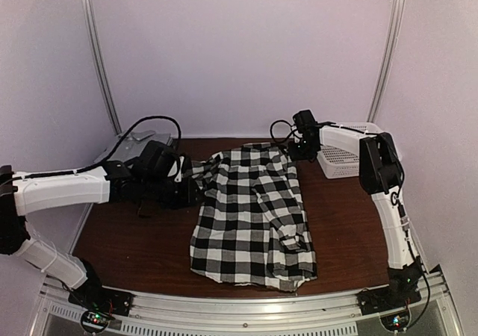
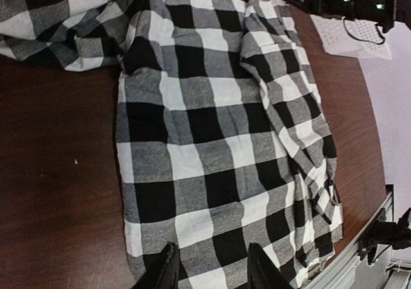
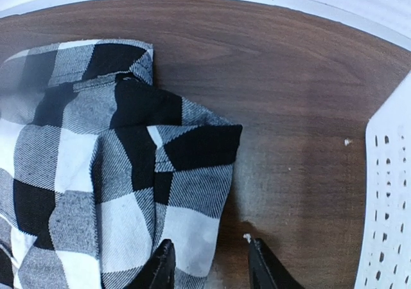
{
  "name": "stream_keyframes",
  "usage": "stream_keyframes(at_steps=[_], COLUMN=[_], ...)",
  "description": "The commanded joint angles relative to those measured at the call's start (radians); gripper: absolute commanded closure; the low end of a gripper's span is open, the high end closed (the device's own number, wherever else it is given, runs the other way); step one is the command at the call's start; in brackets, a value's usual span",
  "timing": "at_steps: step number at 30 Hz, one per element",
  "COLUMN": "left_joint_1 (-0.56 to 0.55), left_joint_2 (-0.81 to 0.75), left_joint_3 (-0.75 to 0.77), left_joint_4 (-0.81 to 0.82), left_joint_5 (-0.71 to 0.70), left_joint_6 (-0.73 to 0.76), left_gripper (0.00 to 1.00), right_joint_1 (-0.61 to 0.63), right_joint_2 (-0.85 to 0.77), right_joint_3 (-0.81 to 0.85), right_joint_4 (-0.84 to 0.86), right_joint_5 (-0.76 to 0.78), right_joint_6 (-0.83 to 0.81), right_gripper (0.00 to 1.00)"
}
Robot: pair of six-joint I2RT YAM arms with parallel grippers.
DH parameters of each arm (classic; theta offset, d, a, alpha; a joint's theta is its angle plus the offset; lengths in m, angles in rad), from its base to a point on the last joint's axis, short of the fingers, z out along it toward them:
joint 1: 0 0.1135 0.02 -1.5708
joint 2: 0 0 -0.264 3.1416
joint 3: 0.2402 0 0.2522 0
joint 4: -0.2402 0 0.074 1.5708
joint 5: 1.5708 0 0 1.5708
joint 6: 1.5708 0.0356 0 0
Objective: Fold and stack the long sleeve shirts
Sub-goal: Move the right arm to the center of the board with the 1/3-folded shirt, then move the 1/3-folded shirt to the center of the board.
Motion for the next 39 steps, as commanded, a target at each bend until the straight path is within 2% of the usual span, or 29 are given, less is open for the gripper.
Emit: stream_keyframes(at_steps=[1, 6, 9, 16, 24, 31, 34, 39], left_joint_1=[-0.005, -0.007, -0.017, -0.122, -0.206, -0.257, -0.259, -0.271], left_joint_2=[-0.003, -0.034, -0.054, -0.090, -0.099, -0.058, -0.046, -0.035], left_joint_3=[-0.065, -0.179, -0.234, -0.320, -0.389, -0.379, -0.371, -0.365], left_joint_4=[-0.006, 0.027, 0.038, 0.055, 0.048, 0.065, 0.064, 0.036], left_joint_5=[-0.033, -0.013, 0.023, 0.071, 0.047, 0.047, 0.046, 0.065], left_joint_6=[-0.026, -0.055, -0.070, -0.132, -0.220, -0.239, -0.247, -0.262], left_gripper=[0.62, 0.59, 0.58, 0.56, 0.57, 0.60, 0.66, 0.94], right_joint_1=[0.027, 0.078, 0.108, 0.212, 0.345, 0.362, 0.365, 0.364], right_joint_2=[-0.157, -0.319, -0.443, -0.646, -0.741, -0.753, -0.754, -0.766], right_joint_3=[-0.070, -0.252, -0.394, -0.683, -0.895, -1.002, -1.039, -1.105], right_joint_4=[-0.016, 0.031, 0.093, 0.257, 0.380, 0.441, 0.459, 0.495], right_joint_5=[0.013, 0.006, -0.068, -0.180, -0.183, -0.177, -0.174, -0.172], right_joint_6=[0.015, 0.038, 0.069, 0.147, 0.199, 0.220, 0.235, 0.259], right_gripper=[0.52, 0.46, 0.46, 0.46, 0.52, 0.52, 0.54, 0.55])
